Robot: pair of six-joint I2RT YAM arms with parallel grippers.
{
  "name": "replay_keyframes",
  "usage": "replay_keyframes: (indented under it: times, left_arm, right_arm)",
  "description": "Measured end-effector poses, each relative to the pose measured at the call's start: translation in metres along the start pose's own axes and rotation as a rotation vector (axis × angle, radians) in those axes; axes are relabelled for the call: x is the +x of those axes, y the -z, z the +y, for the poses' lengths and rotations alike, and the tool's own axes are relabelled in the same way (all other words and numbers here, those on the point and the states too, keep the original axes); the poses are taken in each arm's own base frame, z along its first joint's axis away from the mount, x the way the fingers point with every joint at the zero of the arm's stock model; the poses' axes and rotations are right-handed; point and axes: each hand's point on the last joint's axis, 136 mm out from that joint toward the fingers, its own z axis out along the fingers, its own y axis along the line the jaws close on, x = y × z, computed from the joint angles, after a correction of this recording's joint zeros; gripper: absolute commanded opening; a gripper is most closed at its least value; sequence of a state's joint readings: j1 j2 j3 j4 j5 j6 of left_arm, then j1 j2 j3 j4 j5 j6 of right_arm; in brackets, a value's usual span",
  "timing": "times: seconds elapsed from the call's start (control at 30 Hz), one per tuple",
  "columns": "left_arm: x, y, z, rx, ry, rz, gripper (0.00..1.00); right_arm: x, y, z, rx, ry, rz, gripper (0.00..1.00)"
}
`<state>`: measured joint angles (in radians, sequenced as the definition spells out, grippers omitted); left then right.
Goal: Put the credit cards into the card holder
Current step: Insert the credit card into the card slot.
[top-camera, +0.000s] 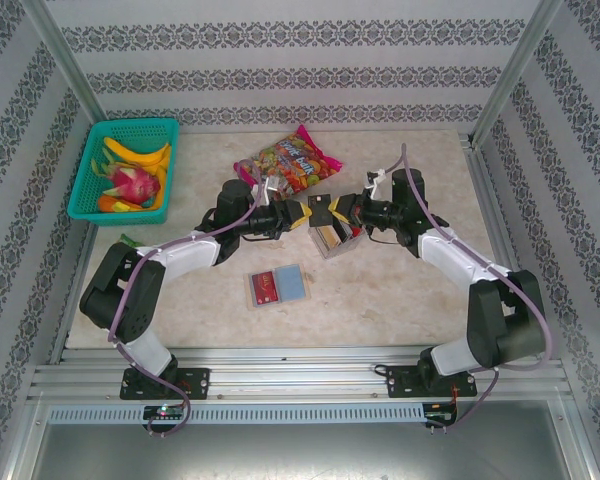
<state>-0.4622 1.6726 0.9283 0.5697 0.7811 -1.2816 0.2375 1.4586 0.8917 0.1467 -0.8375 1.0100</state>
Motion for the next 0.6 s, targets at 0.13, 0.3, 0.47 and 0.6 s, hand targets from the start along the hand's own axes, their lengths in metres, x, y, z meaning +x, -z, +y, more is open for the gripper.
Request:
replay_keyframes:
  times: [0.13,0.3,0.47,0.6]
  left_arm:
    - [0.001,0.004,0.003,0.0,0.109,-0.007,0.0]
    - [0.005,0.014,0.005,0.002,0.241,-0.043,0.0]
    - [0.008,0.027,0.0,0.012,0.338,-0.082,0.0]
    - [0.01,0.043,-0.015,0.004,0.32,-0.118,0.0]
  right_arm:
    - [0.001,-0.001,0.0,-0.003,-0.02,0.006,0.22]
    - [0.0,0.0,0.002,-0.01,-0.032,0.004,0.34]
    - [0.002,0.005,-0.001,0.024,-0.02,-0.01,0.37]
    - [0.008,0.016,-0.002,0.066,0.035,-0.043,0.38]
